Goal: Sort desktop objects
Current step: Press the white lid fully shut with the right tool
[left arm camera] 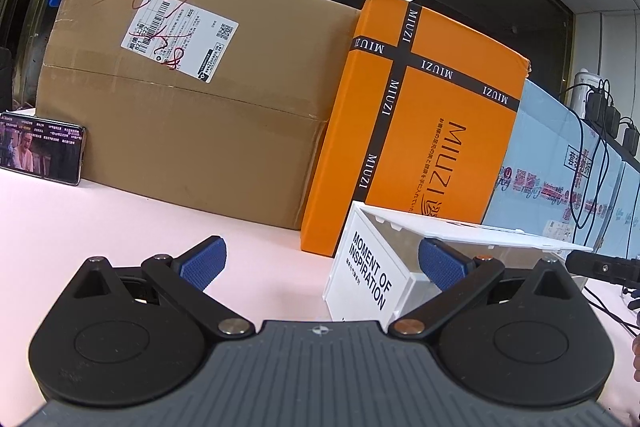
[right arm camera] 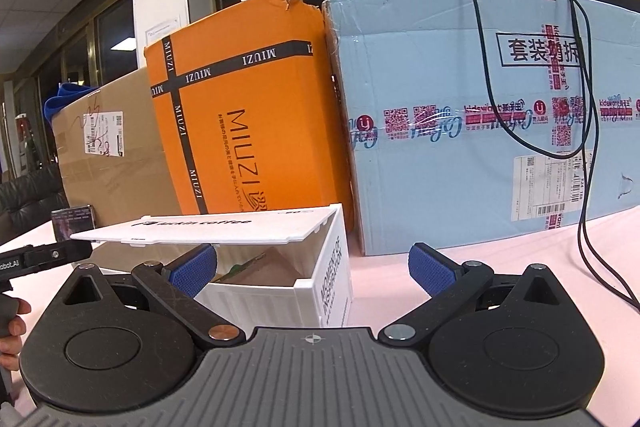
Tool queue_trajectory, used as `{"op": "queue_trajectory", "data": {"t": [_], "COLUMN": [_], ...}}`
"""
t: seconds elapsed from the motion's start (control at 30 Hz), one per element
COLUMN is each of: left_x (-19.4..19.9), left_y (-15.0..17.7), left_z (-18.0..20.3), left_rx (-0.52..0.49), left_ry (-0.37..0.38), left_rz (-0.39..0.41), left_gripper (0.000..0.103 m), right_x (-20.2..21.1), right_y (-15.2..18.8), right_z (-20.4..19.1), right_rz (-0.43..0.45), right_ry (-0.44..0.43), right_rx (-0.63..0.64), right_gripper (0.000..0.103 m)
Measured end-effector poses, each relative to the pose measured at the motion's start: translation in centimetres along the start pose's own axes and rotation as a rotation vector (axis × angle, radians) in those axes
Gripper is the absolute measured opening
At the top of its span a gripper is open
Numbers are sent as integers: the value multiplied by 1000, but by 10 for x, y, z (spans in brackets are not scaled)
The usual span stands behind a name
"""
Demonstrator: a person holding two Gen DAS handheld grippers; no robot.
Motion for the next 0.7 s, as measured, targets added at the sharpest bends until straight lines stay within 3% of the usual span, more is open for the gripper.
{"op": "queue_trajectory", "data": {"t": [0.33,0.7], "left_x": [16,26], "left_y": [2,-3], "left_z": [5,5], "left_rx": [-6,21], "left_ry": [44,76], "left_rz": [-1,80], "left_gripper": [103,103], "right_x": [1,3], "right_y": [0,4], "right_z": [3,2], "right_rz": [-3,-16], "right_ry": [8,6], "right_rx": [-14,-10], "right_gripper": [103,103]}}
Point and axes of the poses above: each gripper's, at about its wrist camera, not at the fingertips, and x roughly against the way its jaws point, z to its right, y to its underside, the point moved 6 cm from there along -x, roughly the way its jaws point, and after that the axes turned 2 degrees about y, right-handed, at the moved point
